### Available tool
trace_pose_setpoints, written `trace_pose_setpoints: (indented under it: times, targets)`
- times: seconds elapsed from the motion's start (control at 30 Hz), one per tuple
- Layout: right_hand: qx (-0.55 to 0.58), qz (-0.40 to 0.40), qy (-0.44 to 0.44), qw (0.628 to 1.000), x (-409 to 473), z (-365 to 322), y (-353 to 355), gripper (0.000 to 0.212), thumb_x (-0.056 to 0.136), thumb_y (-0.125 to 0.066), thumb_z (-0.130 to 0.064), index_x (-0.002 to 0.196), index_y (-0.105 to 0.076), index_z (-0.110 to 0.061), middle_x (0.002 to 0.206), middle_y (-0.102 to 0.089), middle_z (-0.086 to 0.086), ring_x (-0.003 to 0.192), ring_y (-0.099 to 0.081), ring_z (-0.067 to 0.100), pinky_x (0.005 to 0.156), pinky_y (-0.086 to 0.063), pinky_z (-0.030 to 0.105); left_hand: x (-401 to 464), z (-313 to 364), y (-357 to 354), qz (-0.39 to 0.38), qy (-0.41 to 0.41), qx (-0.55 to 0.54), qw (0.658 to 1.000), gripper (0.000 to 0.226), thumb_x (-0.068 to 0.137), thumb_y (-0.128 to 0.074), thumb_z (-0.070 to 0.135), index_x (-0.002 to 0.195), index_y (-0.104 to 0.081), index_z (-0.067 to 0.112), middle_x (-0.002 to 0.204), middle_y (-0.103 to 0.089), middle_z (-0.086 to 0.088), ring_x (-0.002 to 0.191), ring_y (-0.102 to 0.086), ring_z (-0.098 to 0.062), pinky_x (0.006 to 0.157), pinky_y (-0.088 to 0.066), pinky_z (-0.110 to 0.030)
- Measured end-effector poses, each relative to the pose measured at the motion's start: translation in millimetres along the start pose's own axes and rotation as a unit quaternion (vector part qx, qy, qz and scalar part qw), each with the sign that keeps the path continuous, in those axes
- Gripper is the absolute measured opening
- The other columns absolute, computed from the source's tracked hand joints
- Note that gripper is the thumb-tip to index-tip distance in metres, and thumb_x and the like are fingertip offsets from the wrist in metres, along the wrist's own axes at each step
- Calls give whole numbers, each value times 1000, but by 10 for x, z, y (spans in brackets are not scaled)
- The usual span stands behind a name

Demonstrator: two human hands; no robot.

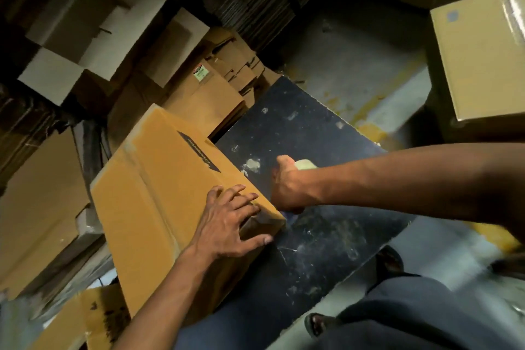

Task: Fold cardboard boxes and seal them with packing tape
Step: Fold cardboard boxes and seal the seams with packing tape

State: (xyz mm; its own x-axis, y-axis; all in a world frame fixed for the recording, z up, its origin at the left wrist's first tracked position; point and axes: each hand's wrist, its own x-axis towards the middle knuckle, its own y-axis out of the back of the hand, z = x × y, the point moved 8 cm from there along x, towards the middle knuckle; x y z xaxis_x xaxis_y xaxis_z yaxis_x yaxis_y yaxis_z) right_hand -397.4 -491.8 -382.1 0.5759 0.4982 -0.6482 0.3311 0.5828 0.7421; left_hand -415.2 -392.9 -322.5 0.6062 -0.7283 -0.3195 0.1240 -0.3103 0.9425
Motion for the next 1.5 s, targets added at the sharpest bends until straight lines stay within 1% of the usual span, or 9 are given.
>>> trace_pose_setpoints:
  times: [0.13,0.27,0.4,0.7,0.8,0.93,1.07,1.27,1.5]
  targets:
    - [65,-80,-26,994,20,27,-684,27,89,-70,-51,112,-61,-39,125,-59,-4,113,-48,24,102,-35,45,126,-1,-13,-84,16,30,996,102,77,-11,101,119,-76,34,155,-51,13,151,-32,-22,115,-18,-65]
    - [437,-47,-4,898,-47,362,-1012,22,88,-69,-31,104,-77,-18,110,-75,5,106,-69,28,99,-53,48,294,79,-67,-199,1,89,976,129,59,15,104,134,-66,39,162,-37,19,157,-13,-19,118,2,-68]
    - [315,-156,92,932,379,432,-1079,45,100,-54,0,145,-55,-3,147,-55,19,106,-49,20,90,-39,27,380,40,-123,-251,-29,85,964,129,60,14,105,137,-64,36,140,-64,14,154,-27,-17,117,10,-70]
    - [328,-148,73,930,743,635,-1171,42,94,-67,-10,135,-68,-18,133,-67,10,91,-49,21,82,-42,29,508,261,-216,-354,-95,147,919,137,56,10,106,142,-62,27,161,-42,7,160,-6,-29,110,19,-74]
    - [339,-125,56,931,735,603,-1195,39,93,-66,-5,129,-72,-19,106,-64,7,86,-48,22,76,-41,28,528,237,-289,-395,-62,81,913,128,63,2,105,143,-59,26,138,-65,-4,146,-42,-29,121,-9,-65]
    - [381,-94,21,920,710,604,-1174,42,94,-64,-10,134,-69,-21,130,-67,20,92,-61,30,87,-50,33,793,97,78,-234,0,-75,969,111,78,-5,96,147,-57,26,135,-69,-3,120,-64,-17,101,-45,-39]
    - [394,24,-40,918,330,604,-898,45,99,-59,-33,143,-58,-39,141,-62,-4,131,-52,31,113,-41,40,618,10,297,-95,-28,-157,983,62,100,-33,71,86,-75,28,74,-67,15,69,-58,5,63,-35,-20]
    - [662,300,-77,682,-217,-63,-540,79,83,-57,-1,151,-49,-40,160,-43,-7,147,-38,12,123,-28,31,140,-392,-6,103,-114,-101,983,43,108,-40,45,111,-76,22,112,-76,7,108,-66,-12,105,-43,-50]
    - [780,477,-146,378,-42,-1322,-381,93,76,-55,1,160,-33,-31,164,-37,-8,152,-29,4,126,-28,42,63,-408,-155,182,-110,-163,963,40,110,-34,39,95,-68,24,85,-57,12,85,-48,-8,103,-38,-46]
